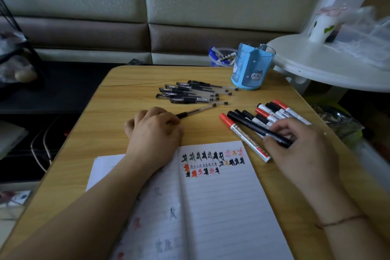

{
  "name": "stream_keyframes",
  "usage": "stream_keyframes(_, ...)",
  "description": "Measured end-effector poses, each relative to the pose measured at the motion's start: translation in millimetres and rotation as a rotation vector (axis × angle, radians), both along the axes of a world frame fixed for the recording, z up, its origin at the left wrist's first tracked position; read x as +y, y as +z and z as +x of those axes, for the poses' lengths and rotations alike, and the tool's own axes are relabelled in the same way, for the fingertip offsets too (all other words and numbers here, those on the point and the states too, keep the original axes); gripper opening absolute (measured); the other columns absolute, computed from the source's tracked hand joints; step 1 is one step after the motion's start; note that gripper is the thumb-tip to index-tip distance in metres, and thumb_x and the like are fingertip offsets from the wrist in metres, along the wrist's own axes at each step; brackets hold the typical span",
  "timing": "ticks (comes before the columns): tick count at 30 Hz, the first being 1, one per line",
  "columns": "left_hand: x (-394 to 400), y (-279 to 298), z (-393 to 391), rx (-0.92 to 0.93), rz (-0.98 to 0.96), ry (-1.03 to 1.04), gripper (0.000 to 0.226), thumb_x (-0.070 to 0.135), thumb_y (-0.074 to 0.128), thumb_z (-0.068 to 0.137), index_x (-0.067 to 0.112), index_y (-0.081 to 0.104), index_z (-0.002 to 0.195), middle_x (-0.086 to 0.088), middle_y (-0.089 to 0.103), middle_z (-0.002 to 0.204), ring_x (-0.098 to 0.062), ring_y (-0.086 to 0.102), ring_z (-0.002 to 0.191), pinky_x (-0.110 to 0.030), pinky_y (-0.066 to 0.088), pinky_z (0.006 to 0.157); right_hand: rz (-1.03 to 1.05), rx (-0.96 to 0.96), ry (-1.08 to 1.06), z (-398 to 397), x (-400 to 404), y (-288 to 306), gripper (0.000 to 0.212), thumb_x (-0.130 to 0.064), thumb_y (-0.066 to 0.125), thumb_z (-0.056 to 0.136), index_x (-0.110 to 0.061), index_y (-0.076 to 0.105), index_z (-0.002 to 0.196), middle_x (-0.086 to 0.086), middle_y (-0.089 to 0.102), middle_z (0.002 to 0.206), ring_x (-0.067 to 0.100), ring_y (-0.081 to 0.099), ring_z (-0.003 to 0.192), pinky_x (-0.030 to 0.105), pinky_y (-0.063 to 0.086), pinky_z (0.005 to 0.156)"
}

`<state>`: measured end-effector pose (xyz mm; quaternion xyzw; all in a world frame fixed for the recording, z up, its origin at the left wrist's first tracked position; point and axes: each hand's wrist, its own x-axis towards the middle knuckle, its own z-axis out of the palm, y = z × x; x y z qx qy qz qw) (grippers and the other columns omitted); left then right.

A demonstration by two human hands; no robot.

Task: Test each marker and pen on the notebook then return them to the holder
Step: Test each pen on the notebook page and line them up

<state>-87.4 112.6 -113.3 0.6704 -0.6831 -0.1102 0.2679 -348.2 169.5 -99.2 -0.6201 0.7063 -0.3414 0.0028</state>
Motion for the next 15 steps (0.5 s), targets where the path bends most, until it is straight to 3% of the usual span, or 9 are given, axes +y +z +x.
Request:
stream_keyframes(4,-1,-1,1,0.064,-0.049,0.008,0.015,0.024,0.062,0.09,0.037,0.068,0.095,0.016,0.06,0.108,-0.018,0.048,0.111,-0.04,0.026,0.095,0.025,0.131,0.011,2,1,0,0.014,-0.032,0.075,0.078,-0.034,0.061,0.081,-0.017,0.059,0.074,0.018,0.053,0.089,0.028,0.048,0.053)
stream_keyframes(7,-2,-1,3,0.175,-0.161,-0.028,0.029,0.007,0.062,0.086,0.035,0.067,0.085,0.015,0.062,0.09,-0.017,0.06,0.092,-0.037,0.045,0.089,-0.027,0.099,0.033,2,1,-1,0.009,-0.033,0.071,0.08,-0.032,0.063,0.082,-0.014,0.058,0.073,0.018,0.054,0.085,0.027,0.045,0.052)
stream_keyframes(10,-3,1,4,0.402,-0.24,-0.062,0.03,0.002,0.062,0.089,0.03,0.069,0.082,0.013,0.066,0.077,-0.005,0.063,0.075,-0.011,0.047,0.069,-0.121,-0.036,0.157,11,4,-2,0.013,-0.039,0.063,0.083,-0.027,0.068,0.084,-0.014,0.062,0.073,0.013,0.059,0.076,0.032,0.051,0.054)
stream_keyframes(11,-2,2,3,0.477,-0.251,-0.066,0.031,0.003,0.062,0.09,0.032,0.068,0.082,0.012,0.068,0.074,-0.004,0.064,0.072,-0.01,0.046,0.066,-0.134,-0.082,0.213,16,6,-2,0.017,-0.041,0.062,0.085,-0.026,0.07,0.086,-0.014,0.064,0.073,0.008,0.061,0.075,0.032,0.053,0.055)
stream_keyframes(15,0,5,-2,0.783,-0.352,-0.159,0.029,-0.001,0.063,0.09,0.027,0.07,0.087,0.009,0.072,0.08,-0.008,0.07,0.074,-0.023,0.053,0.074,-0.132,-0.119,0.372,29,9,-5,0.027,-0.05,0.058,0.087,-0.028,0.074,0.089,-0.015,0.068,0.074,0.005,0.064,0.071,0.034,0.054,0.055)
